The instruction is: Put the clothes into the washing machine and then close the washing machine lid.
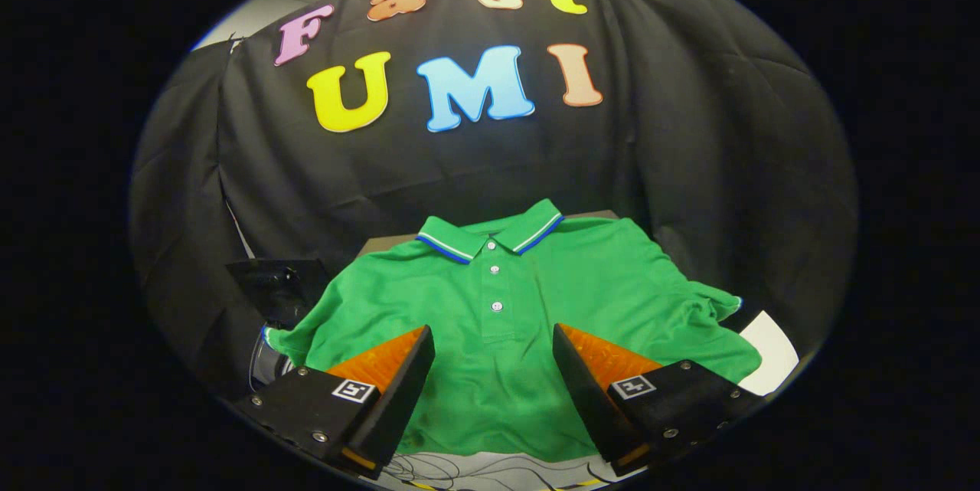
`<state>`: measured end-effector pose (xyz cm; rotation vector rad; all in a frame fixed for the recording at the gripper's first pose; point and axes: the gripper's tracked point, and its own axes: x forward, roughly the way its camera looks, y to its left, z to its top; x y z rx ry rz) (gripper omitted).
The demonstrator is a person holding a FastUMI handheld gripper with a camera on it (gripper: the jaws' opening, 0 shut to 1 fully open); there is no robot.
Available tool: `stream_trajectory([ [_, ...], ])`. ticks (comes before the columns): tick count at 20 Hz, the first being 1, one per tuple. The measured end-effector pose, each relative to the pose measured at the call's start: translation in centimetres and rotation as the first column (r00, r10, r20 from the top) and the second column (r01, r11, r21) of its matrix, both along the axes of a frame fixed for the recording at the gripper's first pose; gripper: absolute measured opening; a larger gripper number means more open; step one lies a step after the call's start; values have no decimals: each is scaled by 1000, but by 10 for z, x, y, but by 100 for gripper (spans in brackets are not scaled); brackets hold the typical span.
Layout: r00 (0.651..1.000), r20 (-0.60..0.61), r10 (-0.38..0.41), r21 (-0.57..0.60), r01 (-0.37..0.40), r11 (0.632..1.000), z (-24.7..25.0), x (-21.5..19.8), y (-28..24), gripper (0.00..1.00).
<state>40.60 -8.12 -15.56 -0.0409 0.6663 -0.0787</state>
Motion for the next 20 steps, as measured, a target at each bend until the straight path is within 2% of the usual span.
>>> stream_trajectory([
  [4, 994, -100, 44, -83, -53, 995, -9, -8, 3, 94],
  [6, 991, -116, 64, -53, -71, 996, -9, -8, 7, 61],
  [9, 993, -107, 43, -65, -50, 997, -8, -9, 4, 12],
  [11, 994, -109, 0, -104, -11, 994, -3, -10, 6, 3],
  [15, 996, -88, 19, -243, -40, 969, 13, -6, 33, 1],
  [16, 999, -40, 20, -241, -29, 970, 26, -3, 45, 0],
  [20, 993, 107, -59, -164, 76, 984, 73, 9, 106, 0],
])
